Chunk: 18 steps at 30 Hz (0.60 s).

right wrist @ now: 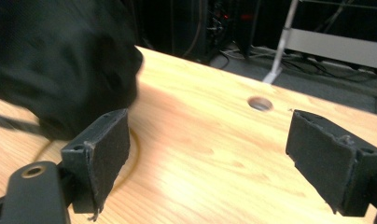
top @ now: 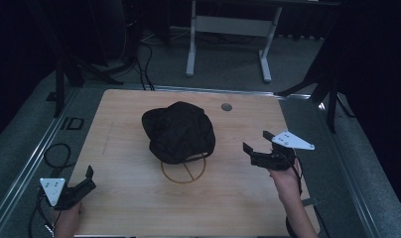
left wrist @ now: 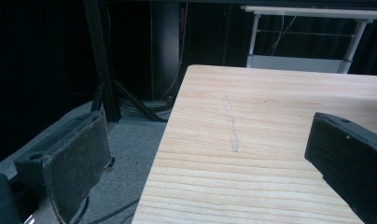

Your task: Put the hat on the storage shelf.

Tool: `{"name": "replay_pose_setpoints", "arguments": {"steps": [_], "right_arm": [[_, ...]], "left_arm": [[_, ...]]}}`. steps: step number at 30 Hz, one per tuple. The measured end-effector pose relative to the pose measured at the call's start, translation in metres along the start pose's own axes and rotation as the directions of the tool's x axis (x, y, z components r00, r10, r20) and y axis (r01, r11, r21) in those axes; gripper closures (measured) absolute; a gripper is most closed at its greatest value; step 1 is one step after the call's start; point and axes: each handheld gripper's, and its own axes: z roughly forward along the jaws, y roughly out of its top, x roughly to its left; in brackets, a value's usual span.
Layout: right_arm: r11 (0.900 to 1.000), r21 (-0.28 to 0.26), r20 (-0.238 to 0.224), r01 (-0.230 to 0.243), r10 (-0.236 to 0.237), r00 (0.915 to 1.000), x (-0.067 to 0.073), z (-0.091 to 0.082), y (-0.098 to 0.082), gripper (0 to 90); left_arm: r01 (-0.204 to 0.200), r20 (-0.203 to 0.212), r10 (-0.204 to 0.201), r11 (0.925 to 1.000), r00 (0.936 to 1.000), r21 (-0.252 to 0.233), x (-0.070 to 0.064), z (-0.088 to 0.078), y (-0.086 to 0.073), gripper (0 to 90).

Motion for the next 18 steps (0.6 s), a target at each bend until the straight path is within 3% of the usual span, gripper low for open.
{"name": "replay_pose_setpoints", "arguments": {"steps": [6,7,8,11,12,18], "right_arm": [[1.000,0.016,0.064,-0.020,0.019,0.9977,-0.021,-0.006,-0.033,13.5],[0.999,0.035,0.085,-0.038,0.035,0.9957,-0.030,-0.007,-0.045,13.5],[0.999,0.035,0.085,-0.038,0.035,0.9957,-0.030,-0.007,-0.045,13.5],[0.998,0.034,0.123,-0.055,0.051,0.9910,-0.040,-0.011,-0.061,13.6],[0.997,0.041,0.159,-0.064,0.057,0.9856,-0.046,-0.014,-0.071,13.6],[0.994,0.075,0.193,-0.073,0.058,0.9795,-0.054,-0.018,-0.088,13.6]], "left_arm": [[-0.001,0.000,0.001,1.0000,1.0000,0.000,0.000,0.000,0.000,0.6],[-0.001,0.000,0.001,1.0000,1.0000,-0.002,0.000,0.000,0.000,0.6],[-0.002,-0.001,0.002,1.0000,1.0000,-0.001,0.000,0.000,0.000,0.6],[-0.003,0.000,0.003,1.0000,1.0000,0.003,0.000,0.000,0.000,0.6],[-0.004,0.000,0.004,1.0000,1.0000,0.003,-0.001,0.000,0.000,0.6],[-0.007,-0.004,0.007,1.0000,1.0000,0.004,-0.001,0.000,0.000,0.6]]}}
